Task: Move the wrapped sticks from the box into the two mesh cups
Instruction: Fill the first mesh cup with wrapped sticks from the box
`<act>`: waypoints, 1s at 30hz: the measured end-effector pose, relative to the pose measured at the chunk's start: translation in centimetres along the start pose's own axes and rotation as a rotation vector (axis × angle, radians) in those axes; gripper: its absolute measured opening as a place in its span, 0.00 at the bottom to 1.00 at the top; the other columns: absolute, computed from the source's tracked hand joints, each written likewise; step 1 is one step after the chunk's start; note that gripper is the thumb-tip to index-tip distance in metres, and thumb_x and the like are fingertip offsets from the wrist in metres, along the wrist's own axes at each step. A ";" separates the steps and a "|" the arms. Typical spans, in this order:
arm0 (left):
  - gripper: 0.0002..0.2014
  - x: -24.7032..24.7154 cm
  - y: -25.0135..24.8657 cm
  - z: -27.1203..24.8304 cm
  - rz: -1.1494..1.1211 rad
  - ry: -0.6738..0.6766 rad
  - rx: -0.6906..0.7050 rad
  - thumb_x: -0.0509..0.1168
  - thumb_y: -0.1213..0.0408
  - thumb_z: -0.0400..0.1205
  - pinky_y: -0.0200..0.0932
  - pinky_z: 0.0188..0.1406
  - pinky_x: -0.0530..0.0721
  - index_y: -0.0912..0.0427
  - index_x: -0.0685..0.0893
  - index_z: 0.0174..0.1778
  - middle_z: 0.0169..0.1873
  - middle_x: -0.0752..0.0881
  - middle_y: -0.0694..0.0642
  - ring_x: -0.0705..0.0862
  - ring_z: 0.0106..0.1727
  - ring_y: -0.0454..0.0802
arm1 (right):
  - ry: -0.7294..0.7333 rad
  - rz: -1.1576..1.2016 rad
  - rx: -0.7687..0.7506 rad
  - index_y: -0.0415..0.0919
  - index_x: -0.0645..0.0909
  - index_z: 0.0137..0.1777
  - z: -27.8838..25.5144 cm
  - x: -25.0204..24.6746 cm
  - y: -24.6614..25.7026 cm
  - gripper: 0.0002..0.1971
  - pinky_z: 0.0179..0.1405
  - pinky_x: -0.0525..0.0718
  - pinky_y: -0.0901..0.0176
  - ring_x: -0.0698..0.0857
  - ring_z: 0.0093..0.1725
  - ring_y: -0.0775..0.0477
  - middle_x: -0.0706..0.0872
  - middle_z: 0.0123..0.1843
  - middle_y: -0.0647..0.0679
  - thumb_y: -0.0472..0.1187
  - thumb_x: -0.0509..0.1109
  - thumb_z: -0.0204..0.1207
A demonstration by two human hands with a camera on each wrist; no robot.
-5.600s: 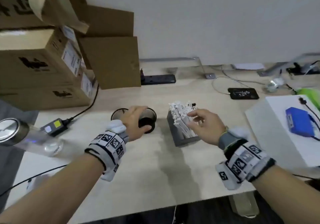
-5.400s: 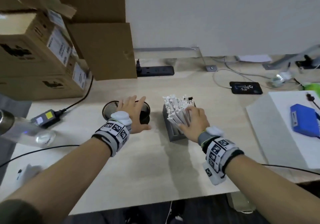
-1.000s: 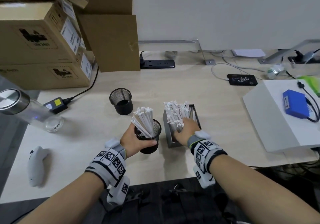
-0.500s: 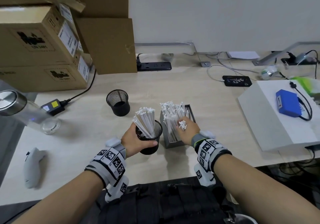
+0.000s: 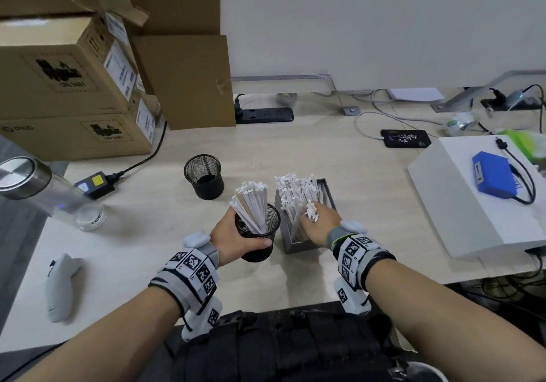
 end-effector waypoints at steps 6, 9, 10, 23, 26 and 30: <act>0.47 -0.6 -0.3 0.0 -0.019 0.021 0.014 0.86 0.57 0.58 0.42 0.63 0.76 0.48 0.71 0.72 0.56 0.84 0.43 0.82 0.60 0.45 | -0.170 0.125 0.050 0.45 0.85 0.49 -0.1 -5.4 0.0 0.21 0.46 0.86 0.54 0.89 0.44 0.41 0.91 0.46 0.48 0.63 0.65 0.76; 0.45 -0.7 -0.4 0.1 -0.021 0.043 0.014 0.85 0.51 0.55 0.43 0.63 0.78 0.43 0.72 0.68 0.55 0.85 0.41 0.84 0.60 0.45 | -0.256 0.438 -0.048 0.44 0.84 0.39 -0.8 -9.3 2.5 0.14 0.48 0.88 0.49 0.91 0.40 0.44 0.93 0.39 0.48 0.55 0.71 0.76; 0.43 -0.7 -0.4 0.1 -0.014 0.042 0.015 0.86 0.54 0.57 0.42 0.61 0.77 0.43 0.72 0.67 0.54 0.85 0.40 0.84 0.59 0.45 | -0.241 0.567 -0.096 0.43 0.82 0.37 -1.3 -10.0 3.9 0.13 0.49 0.89 0.45 0.92 0.39 0.43 0.93 0.37 0.46 0.51 0.72 0.77; 0.42 0.0 -2.6 -1.1 -0.133 0.136 0.098 0.85 0.52 0.56 0.37 0.63 0.79 0.35 0.74 0.66 0.59 0.88 0.43 0.84 0.60 0.35 | -0.209 0.537 -0.254 0.55 0.71 0.67 -3.6 -4.0 10.6 0.31 0.48 0.78 0.64 0.80 0.53 0.55 0.77 0.64 0.52 0.53 0.80 0.66; 0.43 0.1 -2.8 -1.3 -0.151 0.149 0.110 0.83 0.50 0.55 0.38 0.63 0.81 0.38 0.72 0.67 0.59 0.88 0.44 0.85 0.60 0.37 | -0.138 0.585 -0.346 0.58 0.70 0.70 -3.8 -3.3 11.6 0.29 0.56 0.82 0.58 0.83 0.54 0.53 0.80 0.62 0.54 0.51 0.77 0.70; 0.42 -0.1 -2.9 -1.4 -0.050 0.138 0.121 0.83 0.50 0.57 0.45 0.62 0.83 0.43 0.73 0.67 0.55 0.88 0.43 0.86 0.58 0.37 | -0.210 0.416 -0.452 0.51 0.77 0.63 -4.2 -2.1 13.0 0.20 0.56 0.81 0.54 0.83 0.53 0.51 0.83 0.59 0.51 0.48 0.75 0.73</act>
Point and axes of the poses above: each hand's wrist, its own z-axis towards the middle knuckle, its own x-axis out of the palm, y = z × x, the point moved 6 cm from there along z, towards the middle knuckle
